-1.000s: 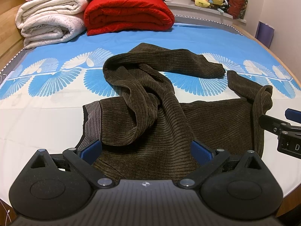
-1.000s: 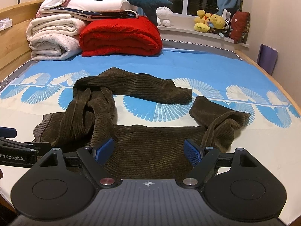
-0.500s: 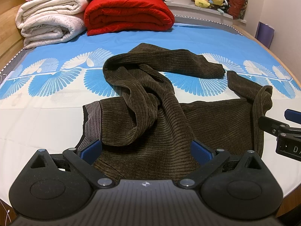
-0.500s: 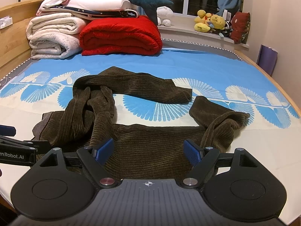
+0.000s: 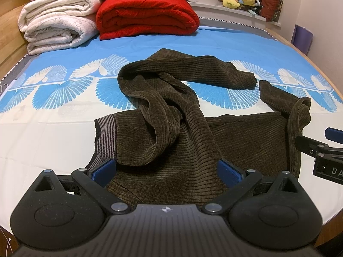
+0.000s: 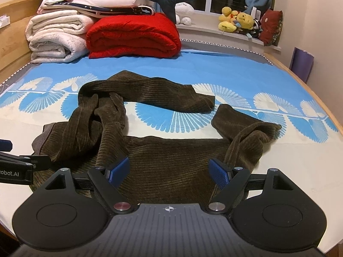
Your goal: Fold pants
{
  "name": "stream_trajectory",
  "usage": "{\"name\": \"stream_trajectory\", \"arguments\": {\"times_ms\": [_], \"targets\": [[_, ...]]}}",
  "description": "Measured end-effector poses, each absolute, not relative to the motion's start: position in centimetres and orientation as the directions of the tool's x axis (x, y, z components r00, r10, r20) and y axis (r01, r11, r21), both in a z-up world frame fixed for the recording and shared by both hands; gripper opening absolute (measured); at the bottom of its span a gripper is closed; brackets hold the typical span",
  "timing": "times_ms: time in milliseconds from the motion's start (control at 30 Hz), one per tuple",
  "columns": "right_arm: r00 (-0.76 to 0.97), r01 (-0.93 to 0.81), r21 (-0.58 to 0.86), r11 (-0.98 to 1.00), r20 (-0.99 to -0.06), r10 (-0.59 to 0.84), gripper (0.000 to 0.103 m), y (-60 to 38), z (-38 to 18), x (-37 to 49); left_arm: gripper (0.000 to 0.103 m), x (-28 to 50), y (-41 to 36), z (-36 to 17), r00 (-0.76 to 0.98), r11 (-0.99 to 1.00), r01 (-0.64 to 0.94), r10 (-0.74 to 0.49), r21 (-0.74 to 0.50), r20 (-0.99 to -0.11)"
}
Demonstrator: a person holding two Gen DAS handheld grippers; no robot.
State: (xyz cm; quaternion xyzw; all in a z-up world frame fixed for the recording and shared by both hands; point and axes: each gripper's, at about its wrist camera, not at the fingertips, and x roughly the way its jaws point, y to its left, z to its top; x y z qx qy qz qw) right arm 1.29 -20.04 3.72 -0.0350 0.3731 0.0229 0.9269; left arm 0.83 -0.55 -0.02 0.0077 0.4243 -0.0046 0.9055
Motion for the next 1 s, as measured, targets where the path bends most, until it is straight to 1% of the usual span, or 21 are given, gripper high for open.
{"name": "stream_trajectory", "arguments": {"times_ms": [233, 333, 367, 400, 433, 467, 500, 533, 600, 667, 733, 767, 800, 833, 900, 933, 967, 1000], "targets": [[0.714, -0.065, -0.051, 0.997, -0.700, 0.011, 0.082, -20.1, 3.6, 1.4, 0.101, 0.8, -0.6, 0.0, 0.643, 1.000, 0.016, 0.001, 0.015, -0.766], [0.710, -0.060, -0.048, 0.997, -0.704, 0.009, 0.082, -20.2, 3.5, 1.4, 0.092, 0.9, -0.1, 0.5, 0.655, 1.000, 0.010, -0.005, 0.002, -0.756], [0.709, -0.058, -0.045, 0.997, -0.705, 0.009, 0.082, -20.3, 3.5, 1.4, 0.081, 1.1, 0.4, 0.8, 0.656, 1.000, 0.011, -0.017, -0.013, -0.755], [0.708, -0.055, -0.041, 0.998, -0.706, 0.010, 0.082, -20.3, 3.5, 1.5, 0.066, 1.5, 1.0, 1.2, 0.651, 1.000, 0.016, -0.030, -0.026, -0.759], [0.707, -0.049, -0.037, 0.998, -0.708, 0.009, 0.082, -20.4, 3.5, 1.5, 0.058, 2.2, 1.7, 1.7, 0.642, 0.999, 0.028, -0.045, -0.036, -0.765], [0.704, -0.044, -0.033, 0.998, -0.710, 0.007, 0.082, -20.5, 3.5, 1.6, 0.043, 3.0, 2.4, 2.2, 0.636, 0.999, 0.042, -0.053, -0.033, -0.770], [0.701, -0.039, -0.031, 0.999, -0.713, 0.005, 0.082, -20.6, 3.5, 1.7, 0.034, 3.9, 3.3, 2.7, 0.633, 0.998, 0.059, -0.051, -0.018, -0.772], [0.698, -0.035, -0.029, 0.999, -0.716, 0.004, 0.082, -20.6, 3.4, 1.8, 0.031, 4.7, 3.9, 3.2, 0.631, 0.997, 0.080, -0.048, 0.004, -0.774], [0.691, -0.029, -0.029, 0.999, -0.723, -0.001, 0.082, -20.8, 3.3, 2.0, 0.031, 6.5, 5.6, 3.6, 0.620, 0.988, 0.145, -0.057, 0.043, -0.782], [0.677, -0.020, -0.031, 0.999, -0.736, -0.010, 0.082, -21.0, 3.1, 2.3, 0.031, 7.9, 7.7, 2.9, 0.607, 0.987, 0.153, -0.059, 0.044, -0.793], [0.662, -0.009, -0.026, 1.000, -0.750, -0.013, 0.081, -21.3, 2.8, 2.6, 0.031, 8.8, 10.6, 1.0, 0.591, 0.994, 0.107, -0.063, 0.001, -0.804], [0.656, -0.002, -0.020, 1.000, -0.754, -0.014, 0.079, -21.5, 2.8, 2.7, 0.031, 9.1, 11.9, -0.3, 0.550, 0.998, 0.065, -0.055, -0.023, -0.833], [0.653, 0.011, -0.010, 1.000, -0.757, -0.015, 0.078, -21.9, 2.8, 3.0, 0.031, 9.8, 13.3, -1.7, 0.470, 0.999, -0.005, -0.028, -0.034, -0.882], [0.653, 0.030, 0.004, 1.000, -0.757, -0.016, 0.075, -22.5, 3.0, 3.3, 0.030, 10.0, 14.4, -2.1, 0.462, 0.997, -0.046, -0.041, -0.070, -0.886], [0.663, 0.071, 0.037, 0.997, -0.748, -0.019, 0.065, -24.1, 3.4, 4.2, 0.031, 10.4, 15.7, -2.5, 0.469, 0.989, -0.075, -0.076, -0.126, -0.880], [0.674, 0.100, 0.060, 0.993, -0.739, -0.023, 0.055, -25.4, 3.8, 4.8, 0.031, 10.7, 16.0, -2.8, 0.465, 0.988, -0.085, -0.075, -0.129, -0.882], [0.683, 0.132, 0.081, 0.988, -0.730, -0.032, 0.051, -26.9, 4.2, 5.6, 0.033, 10.9, 16.2, -3.1, 0.470, 0.987, -0.089, -0.076, -0.133, -0.879], [0.688, 0.162, 0.095, 0.982, -0.725, -0.043, 0.051, -28.2, 4.4, 6.3, 0.033, 11.1, 16.5, -3.6, 0.469, 0.986, -0.089, -0.083, -0.141, -0.879]]}}
